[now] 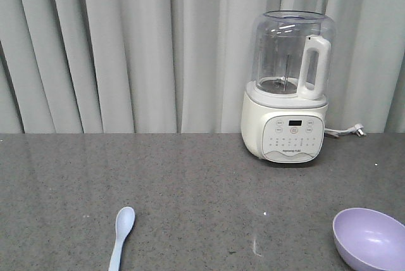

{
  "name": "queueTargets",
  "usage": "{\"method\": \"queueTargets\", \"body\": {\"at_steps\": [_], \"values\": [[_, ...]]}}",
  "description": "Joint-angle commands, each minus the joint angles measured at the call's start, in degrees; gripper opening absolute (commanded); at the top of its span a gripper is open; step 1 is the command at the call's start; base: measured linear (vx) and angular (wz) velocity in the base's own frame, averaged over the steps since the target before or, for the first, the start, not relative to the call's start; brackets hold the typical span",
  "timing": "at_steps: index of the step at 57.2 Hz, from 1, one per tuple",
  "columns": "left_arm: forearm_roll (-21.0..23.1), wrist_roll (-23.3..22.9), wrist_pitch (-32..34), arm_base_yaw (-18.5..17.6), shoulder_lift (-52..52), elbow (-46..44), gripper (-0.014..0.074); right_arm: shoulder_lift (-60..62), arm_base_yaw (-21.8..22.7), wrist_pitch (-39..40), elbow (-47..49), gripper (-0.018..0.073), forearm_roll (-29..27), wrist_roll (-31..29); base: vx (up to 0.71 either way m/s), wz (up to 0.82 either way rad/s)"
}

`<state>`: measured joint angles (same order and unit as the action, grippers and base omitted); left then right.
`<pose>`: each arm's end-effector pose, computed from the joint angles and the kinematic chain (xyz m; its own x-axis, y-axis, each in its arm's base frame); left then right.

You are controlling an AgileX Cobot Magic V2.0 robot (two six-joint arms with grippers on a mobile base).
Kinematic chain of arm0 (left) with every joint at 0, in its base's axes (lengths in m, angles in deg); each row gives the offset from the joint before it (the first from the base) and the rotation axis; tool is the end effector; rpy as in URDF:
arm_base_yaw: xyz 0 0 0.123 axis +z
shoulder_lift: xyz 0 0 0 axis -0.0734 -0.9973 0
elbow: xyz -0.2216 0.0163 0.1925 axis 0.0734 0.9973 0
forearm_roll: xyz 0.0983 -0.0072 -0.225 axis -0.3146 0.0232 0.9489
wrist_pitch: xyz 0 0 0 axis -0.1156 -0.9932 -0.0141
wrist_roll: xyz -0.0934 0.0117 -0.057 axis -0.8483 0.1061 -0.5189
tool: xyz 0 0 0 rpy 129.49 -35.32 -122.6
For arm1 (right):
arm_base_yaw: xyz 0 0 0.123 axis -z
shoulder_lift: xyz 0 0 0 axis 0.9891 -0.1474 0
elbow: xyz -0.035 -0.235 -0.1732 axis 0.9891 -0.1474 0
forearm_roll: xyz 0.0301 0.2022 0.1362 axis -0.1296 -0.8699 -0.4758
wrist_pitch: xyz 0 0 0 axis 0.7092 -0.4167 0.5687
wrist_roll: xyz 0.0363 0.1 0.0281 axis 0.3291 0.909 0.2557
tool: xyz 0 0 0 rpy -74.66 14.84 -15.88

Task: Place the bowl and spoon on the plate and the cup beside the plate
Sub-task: 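Drive the base toward the counter with the white spoon and lavender bowl, then lower the left gripper onto the white spoon handle and grasp it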

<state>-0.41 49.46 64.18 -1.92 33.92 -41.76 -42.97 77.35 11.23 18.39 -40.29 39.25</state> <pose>0.0591 -0.0050 0.1816 -0.1424 0.1179 -0.9828 0.1105 0.9886 0.1026 0.0604 0.0044 0.1928 -0.0385 0.0086 -0.9992 -0.0724 0.9973 0.0114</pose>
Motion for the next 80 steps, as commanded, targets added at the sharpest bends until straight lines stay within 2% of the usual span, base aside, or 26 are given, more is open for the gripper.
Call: {"method": "queueTargets", "body": {"at_steps": [1, 33, 42, 51, 53, 60, 63, 66, 69, 72, 75, 80], "values": [[-0.01, -0.19, 4.35, -0.06, 0.42, -1.48, -0.0003, 0.25, -0.02, 5.06, -0.11, -0.0008, 0.0, -0.13, 0.16, 0.01], [-0.1, 0.1, 4.47, -0.06, 0.42, -1.48, -0.0003, 0.25, -0.02, 5.06, -0.11, -0.0008, 0.0, -0.13, 0.05, 0.0], [-6.68, 5.62, 9.7, -0.06, 0.42, -1.5, -0.0003, 0.25, -0.02, 5.69, -0.11, -0.0008, 0.0, -0.13, 0.0, 0.0], [-6.59, 5.53, 13.23, -0.06, 0.42, -1.56, -0.0003, 0.25, -0.02, 8.72, -0.11, -0.0008, -0.3, -0.13, 0.0, 0.0], [-5.78, 4.69, 14.04, -0.06, 0.42, -1.56, -0.0003, 0.25, -0.02, 9.21, -0.11, -0.0008, -0.3, -0.13, 0.0, 0.0], [6.74, -7.87, 16.77, -0.06, 0.42, -2.11, -0.0003, 0.25, -0.02, 11.35, -0.11, -0.0008, -0.3, -0.13, 0.0, 0.0], [10.69, -11.96, 19.85, -0.06, 0.42, -2.11, -0.0003, 0.25, -0.02, 13.13, 0.03, -0.0008, 0.0, -0.13, 0.0, 0.0], [12.7, -14.14, 25.61, -0.06, 0.42, -2.32, -0.0003, 0.25, -0.02, 15.0, 1.04, -0.0008, -0.3, -0.13, 0.0, 0.0], [13.17, -14.22, 29.9, -0.06, 0.42, -3.84, -0.0003, 0.25, -0.02, 15.48, 3.09, -0.0008, -0.3, -0.13, 0.0, 0.0], [12.93, -13.11, 31.2, -0.06, 0.42, -7.82, -0.0003, 0.19, -0.02, 14.28, 6.82, -0.0008, 0.0, -0.26, 0.0, 0.0], [12.93, -9.98, 29.84, -0.06, -0.47, -13.15, -0.0003, -0.68, -0.02, 11.83, 13.39, -0.0008, 0.0, -1.28, 0.0, 0.0], [12.98, -2.27, 23.66, -0.06, -5.17, -25.2, -0.0003, -5.65, -0.02, 7.42, 24.14, -0.0008, 0.0, -5.49, 0.0, 0.0]]}}
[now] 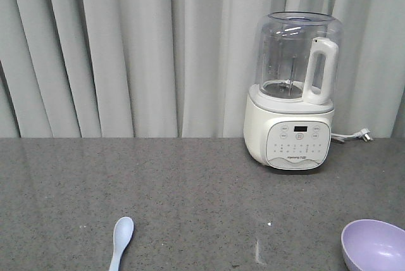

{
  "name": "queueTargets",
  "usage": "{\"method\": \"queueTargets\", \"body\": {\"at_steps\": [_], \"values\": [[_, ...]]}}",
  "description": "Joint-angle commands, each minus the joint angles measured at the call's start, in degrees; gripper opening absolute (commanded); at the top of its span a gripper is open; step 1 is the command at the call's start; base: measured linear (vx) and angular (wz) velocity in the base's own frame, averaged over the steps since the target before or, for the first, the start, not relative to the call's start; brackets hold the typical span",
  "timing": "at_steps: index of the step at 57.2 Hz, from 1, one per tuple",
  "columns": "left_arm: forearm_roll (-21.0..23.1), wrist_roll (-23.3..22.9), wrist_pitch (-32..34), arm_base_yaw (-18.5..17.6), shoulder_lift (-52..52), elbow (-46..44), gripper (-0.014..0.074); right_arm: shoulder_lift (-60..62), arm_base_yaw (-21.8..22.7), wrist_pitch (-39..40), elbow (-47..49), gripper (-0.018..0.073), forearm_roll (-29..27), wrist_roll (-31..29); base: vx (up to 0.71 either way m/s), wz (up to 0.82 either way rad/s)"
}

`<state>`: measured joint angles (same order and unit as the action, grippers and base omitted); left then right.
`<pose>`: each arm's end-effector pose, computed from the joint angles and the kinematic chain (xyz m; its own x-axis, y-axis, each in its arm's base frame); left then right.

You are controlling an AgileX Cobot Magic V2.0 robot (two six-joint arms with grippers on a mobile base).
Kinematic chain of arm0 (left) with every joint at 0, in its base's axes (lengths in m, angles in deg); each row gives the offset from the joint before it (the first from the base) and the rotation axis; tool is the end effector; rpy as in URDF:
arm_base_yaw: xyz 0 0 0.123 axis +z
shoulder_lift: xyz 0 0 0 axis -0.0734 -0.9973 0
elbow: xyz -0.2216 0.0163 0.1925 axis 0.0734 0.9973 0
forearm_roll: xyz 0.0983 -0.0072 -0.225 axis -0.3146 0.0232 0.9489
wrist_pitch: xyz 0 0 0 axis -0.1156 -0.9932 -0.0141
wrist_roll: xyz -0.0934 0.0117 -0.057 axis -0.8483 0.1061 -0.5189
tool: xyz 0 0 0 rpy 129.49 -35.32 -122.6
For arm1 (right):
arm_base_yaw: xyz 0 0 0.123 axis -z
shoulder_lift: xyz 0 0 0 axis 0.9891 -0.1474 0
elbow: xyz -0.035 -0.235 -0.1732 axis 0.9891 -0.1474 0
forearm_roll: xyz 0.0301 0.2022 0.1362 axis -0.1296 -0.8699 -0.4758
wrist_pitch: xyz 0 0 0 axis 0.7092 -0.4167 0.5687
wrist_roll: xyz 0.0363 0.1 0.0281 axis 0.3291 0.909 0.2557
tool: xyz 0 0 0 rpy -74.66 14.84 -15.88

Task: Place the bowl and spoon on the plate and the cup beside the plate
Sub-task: 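Lower the left gripper onto the white spoon handle and grasp it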

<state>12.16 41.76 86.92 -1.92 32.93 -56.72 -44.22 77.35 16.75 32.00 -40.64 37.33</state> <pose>0.0320 -0.0003 0.3120 0.4282 -0.2926 -0.8550 0.1927 0.9539 -0.2300 0.0434 0.0031 0.2841 0.2713 0.0038 -0.9625 -0.0685 0.9975 -0.0154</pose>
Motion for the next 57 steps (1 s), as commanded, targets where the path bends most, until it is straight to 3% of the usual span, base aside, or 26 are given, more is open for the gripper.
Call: {"method": "queueTargets", "body": {"at_steps": [1, 6, 16, 23, 32, 36, 43, 49, 57], "values": [[0.42, 6.98, -0.16, -0.06, -5.21, -12.13, -0.0003, -6.09, -0.02, 0.83, 13.21, -0.0008, 0.36, -4.39, 0.0, 0.0], [0.42, 12.28, -7.87, -0.06, -15.22, -26.17, -0.0003, -16.82, -0.02, -3.95, 26.83, -0.0008, 0.36, -6.18, 0.0, 0.0], [0.42, 12.61, -20.81, -0.06, -37.37, -45.37, -0.0003, -38.03, -0.02, -9.75, 45.34, -0.0008, -0.21, -6.15, 0.0, 0.0], [0.53, 12.61, -22.22, -0.06, -48.3, -49.26, -0.0003, -47.91, -0.02, -9.87, 49.12, -0.0008, -0.73, -5.92, 0.0, 0.0], [1.94, 11.74, -24.35, -0.06, -54.88, -49.38, 0.0002, -53.27, -0.02, -10.96, 49.06, -0.0008, -4.12, -5.76, 0.0, 0.0], [1.94, 11.74, -24.79, -0.06, -56.87, -49.38, 0.0062, -54.21, -0.02, -11.36, 49.06, 0.0025, -4.54, -5.91, 0.0, 0.0], [1.94, 11.74, -24.77, -0.06, -57.53, -49.47, 0.0209, -54.21, -0.02, -11.68, 49.06, 0.0154, -4.54, -6.8, 0.0, 0.0], [1.94, 11.74, -24.73, -0.06, -57.53, -49.53, 0.0398, -54.21, -0.02, -12.46, 49.06, 0.037, -4.54, -6.81, 0.0, 0.0], [2.02, 11.55, -22.93, -0.06, -57.53, -49.53, 0.0581, -54.21, -0.02, -12.34, 49.06, 0.0629, -4.54, -6.81, 0.0, 0.0]]}}
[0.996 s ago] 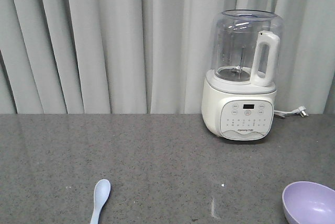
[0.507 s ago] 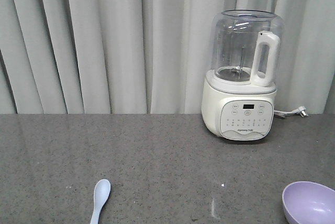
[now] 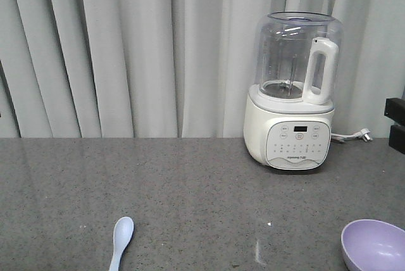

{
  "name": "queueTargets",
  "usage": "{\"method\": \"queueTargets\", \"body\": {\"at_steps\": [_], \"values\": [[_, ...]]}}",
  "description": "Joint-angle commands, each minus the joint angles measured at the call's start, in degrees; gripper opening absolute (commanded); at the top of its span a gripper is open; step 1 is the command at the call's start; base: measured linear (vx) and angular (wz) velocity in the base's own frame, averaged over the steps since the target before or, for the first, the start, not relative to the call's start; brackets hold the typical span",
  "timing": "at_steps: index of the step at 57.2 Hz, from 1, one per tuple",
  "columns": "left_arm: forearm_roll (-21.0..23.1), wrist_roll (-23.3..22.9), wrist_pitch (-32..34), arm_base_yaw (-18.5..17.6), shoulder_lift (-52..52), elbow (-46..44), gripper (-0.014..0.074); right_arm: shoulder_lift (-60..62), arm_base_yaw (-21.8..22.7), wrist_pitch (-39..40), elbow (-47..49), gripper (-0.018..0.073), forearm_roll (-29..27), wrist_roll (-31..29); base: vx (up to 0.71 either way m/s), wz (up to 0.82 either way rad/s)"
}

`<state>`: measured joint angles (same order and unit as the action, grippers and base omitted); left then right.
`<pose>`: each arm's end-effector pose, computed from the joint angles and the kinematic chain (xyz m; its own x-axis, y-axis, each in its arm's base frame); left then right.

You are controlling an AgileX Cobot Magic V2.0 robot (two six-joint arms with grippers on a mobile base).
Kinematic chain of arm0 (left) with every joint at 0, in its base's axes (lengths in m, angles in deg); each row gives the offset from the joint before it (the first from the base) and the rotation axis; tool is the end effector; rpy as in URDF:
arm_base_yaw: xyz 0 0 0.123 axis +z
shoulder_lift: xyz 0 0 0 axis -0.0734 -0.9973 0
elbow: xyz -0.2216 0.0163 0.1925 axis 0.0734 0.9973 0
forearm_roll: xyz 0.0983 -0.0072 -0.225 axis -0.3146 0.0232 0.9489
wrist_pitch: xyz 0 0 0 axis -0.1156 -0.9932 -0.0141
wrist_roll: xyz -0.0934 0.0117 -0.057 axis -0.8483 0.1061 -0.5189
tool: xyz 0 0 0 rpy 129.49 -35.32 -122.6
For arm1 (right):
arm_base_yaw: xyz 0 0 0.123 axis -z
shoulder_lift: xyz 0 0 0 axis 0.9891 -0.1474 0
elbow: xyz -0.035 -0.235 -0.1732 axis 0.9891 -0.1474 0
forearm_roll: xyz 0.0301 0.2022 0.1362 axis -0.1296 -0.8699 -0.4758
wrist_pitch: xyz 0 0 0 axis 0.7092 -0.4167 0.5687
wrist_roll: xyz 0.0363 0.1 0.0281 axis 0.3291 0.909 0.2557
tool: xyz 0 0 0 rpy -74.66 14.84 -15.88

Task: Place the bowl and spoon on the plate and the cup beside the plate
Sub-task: 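Lower the left gripper onto the white spoon handle and grasp it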

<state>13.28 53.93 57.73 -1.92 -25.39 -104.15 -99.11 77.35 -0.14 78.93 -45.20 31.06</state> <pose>0.2271 -0.0312 0.4222 -0.2130 -0.0243 -0.9768 0.1568 0.9859 -0.0588 0.2133 0.0184 0.4249 -0.1523 -0.0610 -0.9865 -0.1057 0.9934 -0.0451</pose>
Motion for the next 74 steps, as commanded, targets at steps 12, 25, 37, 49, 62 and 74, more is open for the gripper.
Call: {"method": "queueTargets", "body": {"at_steps": [12, 25, 37, 49, 62, 74], "values": [[8.19, -1.5, 1.75, -0.06, 0.23, -2.88, 0.0606, 0.68, -0.02, 5.21, 2.13, 0.0724, -0.56, -0.31, 0.0, 0.0], [10.26, 0.01, -15.08, -1.58, -8.77, -12.01, 0.0589, 0.68, -0.02, 5.13, 2.13, 0.0682, -0.84, -0.31, 0.0, 0.0], [9.36, -0.04, -22.48, -5.53, -19.57, -16.78, 0.0589, 0.68, -0.02, 5.02, 2.13, 0.0654, -0.84, -0.31, 0.0, 0.0], [8.59, -0.66, -23.82, -8.0, -28.33, -16.78, 0.0587, 0.68, -0.02, 4.64, 2.13, 0.0648, -0.84, -0.37, 0.0, 0.0], [1.77, -5.49, -28.9, -10.35, -36.63, -16.78, 0.0587, 0.47, -0.02, 4.64, 2.13, 0.0638, -0.79, -0.37, 0.0, 0.0], [1.9, -5.57, -28.95, -11.59, -40.13, -17.39, 0.0587, -0.62, -0.02, 3.84, 2.13, 0.0634, -0.79, -0.38, 0.0, 0.0]]}}
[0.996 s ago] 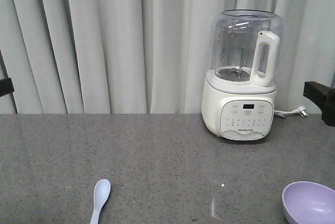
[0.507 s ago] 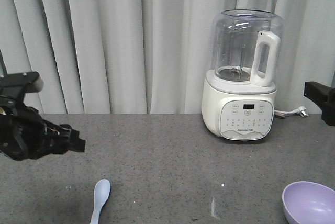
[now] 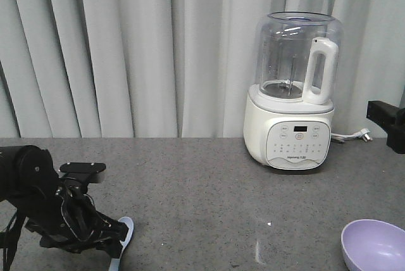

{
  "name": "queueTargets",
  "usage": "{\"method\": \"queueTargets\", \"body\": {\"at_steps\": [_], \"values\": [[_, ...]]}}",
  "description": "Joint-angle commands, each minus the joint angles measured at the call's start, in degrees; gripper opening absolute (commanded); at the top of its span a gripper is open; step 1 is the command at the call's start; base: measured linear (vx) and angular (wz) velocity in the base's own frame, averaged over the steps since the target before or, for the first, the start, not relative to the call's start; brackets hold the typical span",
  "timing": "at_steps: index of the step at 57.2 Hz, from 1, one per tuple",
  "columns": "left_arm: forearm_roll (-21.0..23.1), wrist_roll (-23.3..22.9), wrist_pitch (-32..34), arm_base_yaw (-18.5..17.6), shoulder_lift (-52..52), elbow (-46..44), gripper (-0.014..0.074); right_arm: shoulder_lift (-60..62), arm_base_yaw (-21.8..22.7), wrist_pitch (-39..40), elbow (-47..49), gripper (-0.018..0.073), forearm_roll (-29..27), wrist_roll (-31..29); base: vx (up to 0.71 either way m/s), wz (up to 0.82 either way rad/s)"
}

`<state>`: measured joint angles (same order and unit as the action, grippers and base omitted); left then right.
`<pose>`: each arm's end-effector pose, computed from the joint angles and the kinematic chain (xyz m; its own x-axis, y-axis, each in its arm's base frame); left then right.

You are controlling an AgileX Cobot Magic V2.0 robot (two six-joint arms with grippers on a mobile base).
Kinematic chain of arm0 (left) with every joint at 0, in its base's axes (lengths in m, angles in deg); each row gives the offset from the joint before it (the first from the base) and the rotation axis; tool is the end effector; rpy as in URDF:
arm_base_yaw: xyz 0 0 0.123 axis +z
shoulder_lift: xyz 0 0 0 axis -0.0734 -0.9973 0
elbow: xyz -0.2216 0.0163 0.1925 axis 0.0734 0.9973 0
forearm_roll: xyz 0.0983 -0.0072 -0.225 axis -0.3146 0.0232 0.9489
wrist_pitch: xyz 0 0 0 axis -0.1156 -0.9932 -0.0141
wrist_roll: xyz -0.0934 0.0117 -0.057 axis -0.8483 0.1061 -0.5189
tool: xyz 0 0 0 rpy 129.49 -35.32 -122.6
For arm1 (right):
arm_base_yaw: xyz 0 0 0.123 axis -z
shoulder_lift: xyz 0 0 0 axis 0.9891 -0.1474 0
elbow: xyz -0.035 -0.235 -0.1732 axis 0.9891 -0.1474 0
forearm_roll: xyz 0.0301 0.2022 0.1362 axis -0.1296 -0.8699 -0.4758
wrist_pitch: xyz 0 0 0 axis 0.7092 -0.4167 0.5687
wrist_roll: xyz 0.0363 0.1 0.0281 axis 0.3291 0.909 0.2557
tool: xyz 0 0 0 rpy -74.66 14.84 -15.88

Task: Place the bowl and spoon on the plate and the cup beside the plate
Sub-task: 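Lower the left gripper onto the white spoon handle and grasp it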

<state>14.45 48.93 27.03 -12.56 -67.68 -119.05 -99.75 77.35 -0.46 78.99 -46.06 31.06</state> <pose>0.3479 -0.1230 0.2362 -0.9252 0.1842 -0.3317 0.2535 0.9505 -0.1794 0.2165 0.0191 0.4223 -0.1686 -0.0480 -0.9845 -0.1089 0.9936 -0.0298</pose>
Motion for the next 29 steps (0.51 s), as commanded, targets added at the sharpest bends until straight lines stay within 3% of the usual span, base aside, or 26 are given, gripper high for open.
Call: {"method": "queueTargets", "body": {"at_steps": [1, 12, 29], "values": [[0.74, -0.58, 1.68, -1.13, 2.05, -2.86, 0.0587, -0.1, -0.02, 4.17, 2.07, 0.0634, 0.07, -0.38, 0.0, 0.0], [0.48, -1.34, 1.65, -3.62, 1.04, -6.09, 0.0587, -0.81, -0.02, 3.5, 2.07, 0.0627, 0.07, -0.38, 0.0, 0.0], [-1.42, -4.46, -1.27, -4.27, -3.27, -7.49, 0.0587, -0.81, -0.02, 3.5, 2.07, 0.0615, 0.53, -0.43, 0.0, 0.0]]}}
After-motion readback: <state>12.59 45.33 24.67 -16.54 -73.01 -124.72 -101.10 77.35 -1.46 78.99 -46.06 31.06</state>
